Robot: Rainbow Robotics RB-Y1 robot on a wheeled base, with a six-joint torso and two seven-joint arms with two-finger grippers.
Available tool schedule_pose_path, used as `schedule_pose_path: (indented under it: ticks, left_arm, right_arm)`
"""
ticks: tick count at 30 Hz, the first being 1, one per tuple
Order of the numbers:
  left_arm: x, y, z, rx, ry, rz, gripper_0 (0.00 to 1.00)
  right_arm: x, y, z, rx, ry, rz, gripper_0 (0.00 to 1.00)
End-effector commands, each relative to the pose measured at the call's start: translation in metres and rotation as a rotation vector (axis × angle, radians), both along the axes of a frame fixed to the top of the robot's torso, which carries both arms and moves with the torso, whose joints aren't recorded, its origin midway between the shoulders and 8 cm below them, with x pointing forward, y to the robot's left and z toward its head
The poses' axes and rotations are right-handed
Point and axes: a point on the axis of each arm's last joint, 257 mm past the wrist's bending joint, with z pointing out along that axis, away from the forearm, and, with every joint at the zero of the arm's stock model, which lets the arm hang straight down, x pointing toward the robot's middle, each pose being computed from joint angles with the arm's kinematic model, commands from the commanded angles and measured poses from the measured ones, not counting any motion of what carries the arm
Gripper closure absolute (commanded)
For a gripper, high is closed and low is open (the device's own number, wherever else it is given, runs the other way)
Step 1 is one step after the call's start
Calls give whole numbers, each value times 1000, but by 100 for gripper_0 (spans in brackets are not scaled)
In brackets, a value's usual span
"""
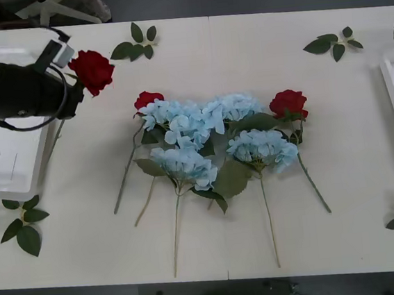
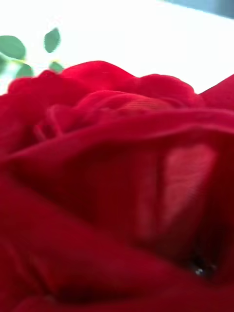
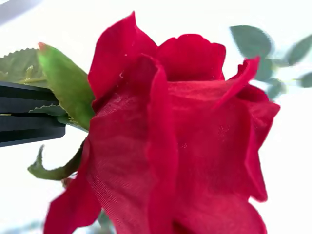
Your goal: Put the red flowers into the right box and the blue flowers into the left box
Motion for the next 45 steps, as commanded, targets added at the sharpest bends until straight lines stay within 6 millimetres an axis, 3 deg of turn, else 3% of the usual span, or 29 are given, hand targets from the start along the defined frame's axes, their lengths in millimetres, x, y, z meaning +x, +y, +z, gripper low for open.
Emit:
schedule_pose_path:
  ticks: [1, 2, 8, 14, 17, 21, 23, 24, 26, 28, 30, 33, 38, 40, 42, 44, 45]
  left_arm:
    - [-11, -46, 74, -253, -77, -35, 100]
    - [-16, -65, 87, -339, -74, -57, 100]
    - [-29, -146, 135, -661, -108, -150, 100]
    - [-43, -216, 158, -867, -109, -218, 100]
    - [-59, -252, 162, -934, -72, -268, 100]
    - [-78, -284, 169, -1009, -42, -313, 100]
    - [-83, -293, 175, -1050, -40, -319, 100]
    - [-85, -295, 177, -1057, -42, -321, 100]
    - [-88, -297, 181, -1071, -39, -330, 100]
    - [-90, -297, 187, -1061, -55, -344, 100]
    - [-93, -299, 190, -1051, -67, -357, 100]
    - [-102, -309, 191, -1030, -81, -389, 100]
    - [-109, -322, 196, -1047, -90, -409, 100]
    - [-110, -329, 196, -1072, -75, -407, 100]
    - [-109, -331, 198, -1088, -76, -402, 100]
    - [-105, -333, 196, -1097, -73, -393, 100]
    - [-106, -334, 197, -1099, -73, -394, 100]
  right_arm:
    - [7, -53, 24, -111, -27, -50, 100]
    - [8, -69, 21, -135, -27, -62, 100]
    - [11, -120, 2, -176, -55, -118, 100]
    - [0, -174, -20, -263, -60, -169, 100]
    - [-1, -183, -33, -276, -64, -169, 100]
    - [-4, -191, -51, -279, -61, -167, 98]
    - [-6, -197, -56, -290, -63, -167, 63]
    - [-7, -198, -59, -288, -62, -167, 57]
    - [-9, -199, -66, -260, -70, -175, 34]
    - [-10, -197, -72, -222, -73, -185, 23]
    - [-10, -195, -76, -201, -74, -187, 18]
    - [-4, -181, -79, -155, -82, -173, 11]
    - [23, -119, -78, 14, -112, -104, 5]
    - [39, -69, -68, 130, -133, -34, 0]
    - [47, -38, -59, 194, -141, 17, 0]
    - [51, 12, -35, 273, -157, 121, 0]
    - [51, 27, -28, 290, -166, 159, 0]
